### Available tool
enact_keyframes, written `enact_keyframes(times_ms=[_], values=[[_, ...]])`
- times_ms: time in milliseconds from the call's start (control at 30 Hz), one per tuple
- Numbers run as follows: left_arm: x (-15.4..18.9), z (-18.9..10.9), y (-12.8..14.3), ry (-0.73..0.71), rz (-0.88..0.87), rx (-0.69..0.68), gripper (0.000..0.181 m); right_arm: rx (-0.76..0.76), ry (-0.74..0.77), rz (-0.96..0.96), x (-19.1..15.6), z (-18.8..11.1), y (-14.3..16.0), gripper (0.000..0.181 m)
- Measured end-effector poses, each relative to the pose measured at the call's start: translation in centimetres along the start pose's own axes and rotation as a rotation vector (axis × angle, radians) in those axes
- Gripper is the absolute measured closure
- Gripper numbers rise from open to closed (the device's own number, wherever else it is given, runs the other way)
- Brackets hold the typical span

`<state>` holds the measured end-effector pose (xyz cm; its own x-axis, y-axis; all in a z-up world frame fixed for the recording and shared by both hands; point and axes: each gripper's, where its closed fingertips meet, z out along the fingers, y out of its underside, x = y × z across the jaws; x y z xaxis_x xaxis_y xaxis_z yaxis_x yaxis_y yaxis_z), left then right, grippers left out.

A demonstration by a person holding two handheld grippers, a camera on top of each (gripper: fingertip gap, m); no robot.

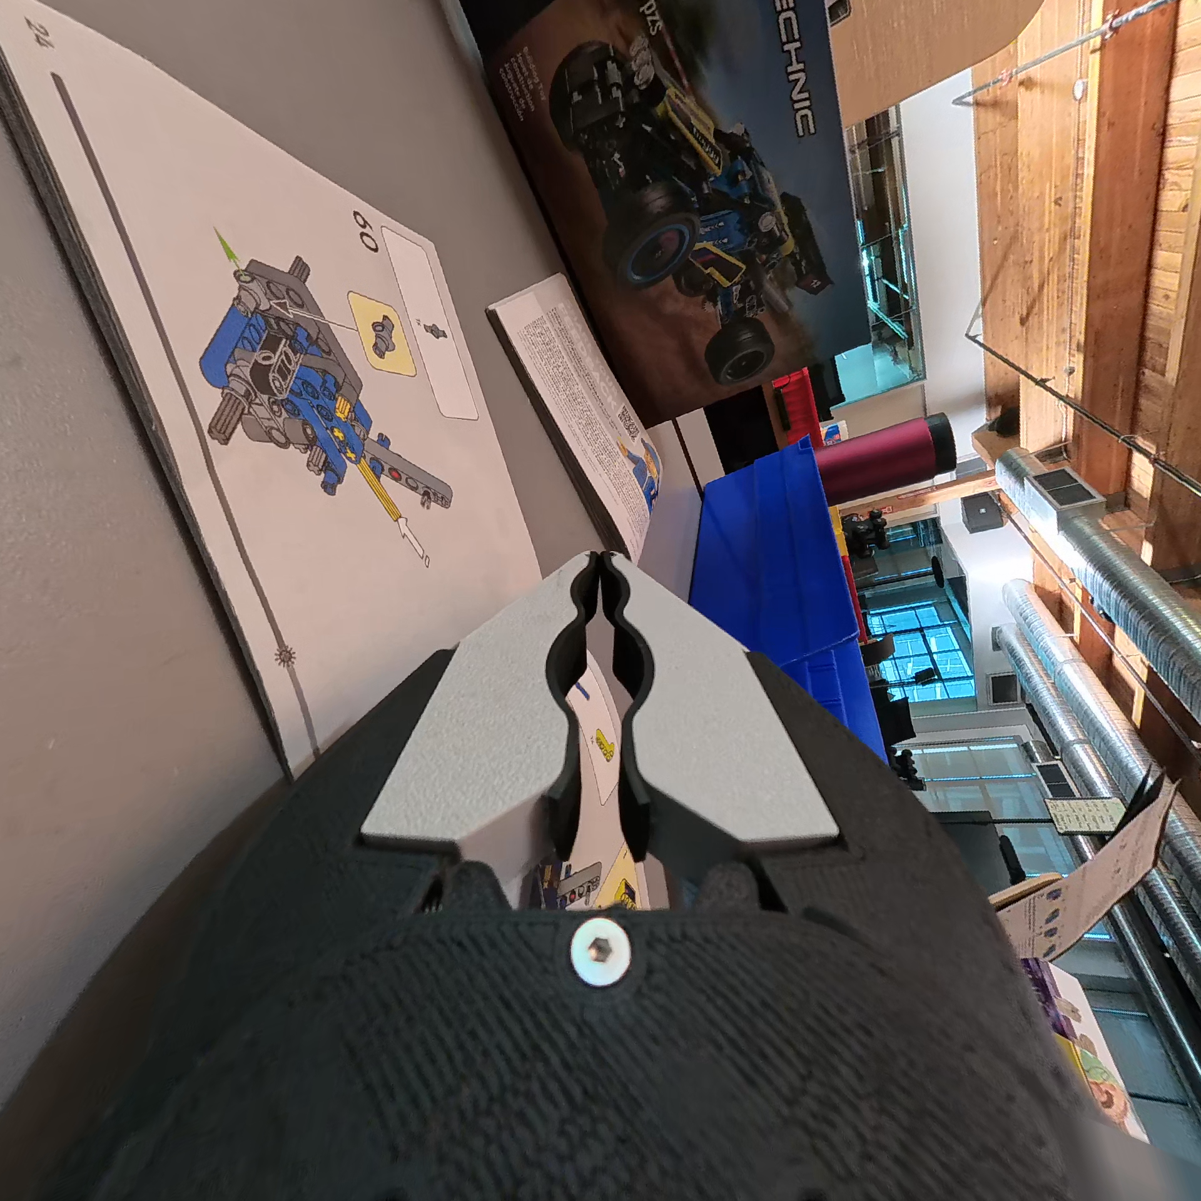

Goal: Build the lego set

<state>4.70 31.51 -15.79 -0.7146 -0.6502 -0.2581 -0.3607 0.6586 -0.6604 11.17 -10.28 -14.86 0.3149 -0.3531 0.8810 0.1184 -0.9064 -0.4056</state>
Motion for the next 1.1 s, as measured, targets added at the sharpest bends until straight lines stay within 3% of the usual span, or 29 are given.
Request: enact_keyframes(times_ms=[233, 433, 600, 700, 833, 1100], values=[[-3.9, -4.1, 1.7, -0.161, -0.052, -0.003, 0.179, 0.030, 0.027, 0.041, 0.6, -0.3, -0.4, 0.180], [-9.8, -9.4, 6.1, -0.441, -0.257, -0.015, 0.168, 0.036, 0.076, 0.057, 1.5, -0.4, -0.3, 0.170], [-6.7, -9.4, 6.5, -0.180, -0.204, 0.073, 0.165, 0.012, 0.145, 0.005, 2.2, -0.5, -0.2, 0.164], [-4.0, -8.9, 8.7, -0.044, -0.085, -0.018, 0.172, 0.012, 0.154, -0.001, 2.3, -0.5, -0.2, 0.163], [-1.6, -8.3, 11.0, 0.099, -0.104, -0.125, 0.171, 0.008, 0.137, -0.021, 1.8, -0.3, -0.2, 0.162], [0.4, -7.3, 10.8, 0.202, -0.104, -0.148, 0.175, 0.002, 0.119, -0.041, 1.4, -0.1, -0.2, 0.165]])
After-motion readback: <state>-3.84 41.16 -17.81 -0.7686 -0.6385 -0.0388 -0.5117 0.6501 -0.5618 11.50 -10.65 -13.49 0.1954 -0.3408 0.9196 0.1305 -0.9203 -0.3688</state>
